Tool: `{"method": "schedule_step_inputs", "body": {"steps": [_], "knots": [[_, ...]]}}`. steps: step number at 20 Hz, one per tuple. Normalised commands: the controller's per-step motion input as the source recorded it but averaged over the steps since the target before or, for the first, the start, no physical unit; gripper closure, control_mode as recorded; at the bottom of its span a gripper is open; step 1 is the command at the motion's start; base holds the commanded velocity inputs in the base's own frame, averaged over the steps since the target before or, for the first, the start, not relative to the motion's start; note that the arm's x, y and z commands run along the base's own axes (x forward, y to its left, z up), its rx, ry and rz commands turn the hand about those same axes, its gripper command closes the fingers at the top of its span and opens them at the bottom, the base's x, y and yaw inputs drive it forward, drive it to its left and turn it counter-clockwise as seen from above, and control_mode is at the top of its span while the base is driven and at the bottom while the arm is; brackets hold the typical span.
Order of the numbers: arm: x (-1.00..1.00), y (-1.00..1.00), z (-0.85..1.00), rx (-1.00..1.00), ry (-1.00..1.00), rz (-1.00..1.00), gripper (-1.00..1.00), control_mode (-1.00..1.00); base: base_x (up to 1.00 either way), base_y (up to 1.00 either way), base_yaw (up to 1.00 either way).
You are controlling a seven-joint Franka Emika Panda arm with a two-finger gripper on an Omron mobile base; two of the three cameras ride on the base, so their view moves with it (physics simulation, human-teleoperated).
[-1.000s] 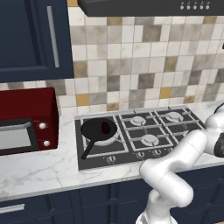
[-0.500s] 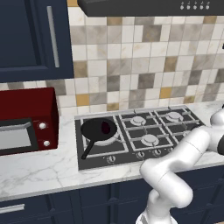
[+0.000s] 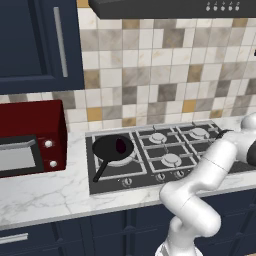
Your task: Put the garlic and eggplant in the pan. Then turn on the front left burner and set the heat to medium.
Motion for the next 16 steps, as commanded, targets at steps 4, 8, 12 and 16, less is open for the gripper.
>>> {"method": "schedule_step_inputs", "body": {"steps": [4, 8, 12, 16], "knots": [[-0.01, 1.0, 0.31, -0.13, -0.18, 0.0, 1.0, -1.0, 0.0, 0.0, 0.0], [0.0, 1.0, 0.25, -0.12, -0.15, 0.0, 1.0, -1.0, 0.0, 0.0, 0.0], [0.0, 1.0, 0.13, -0.1, -0.11, 0.0, 1.0, -1.0, 0.0, 0.0, 0.0], [0.0, 1.0, 0.17, -0.11, -0.06, 0.01, 1.0, -1.0, 0.0, 0.0, 0.0]]}}
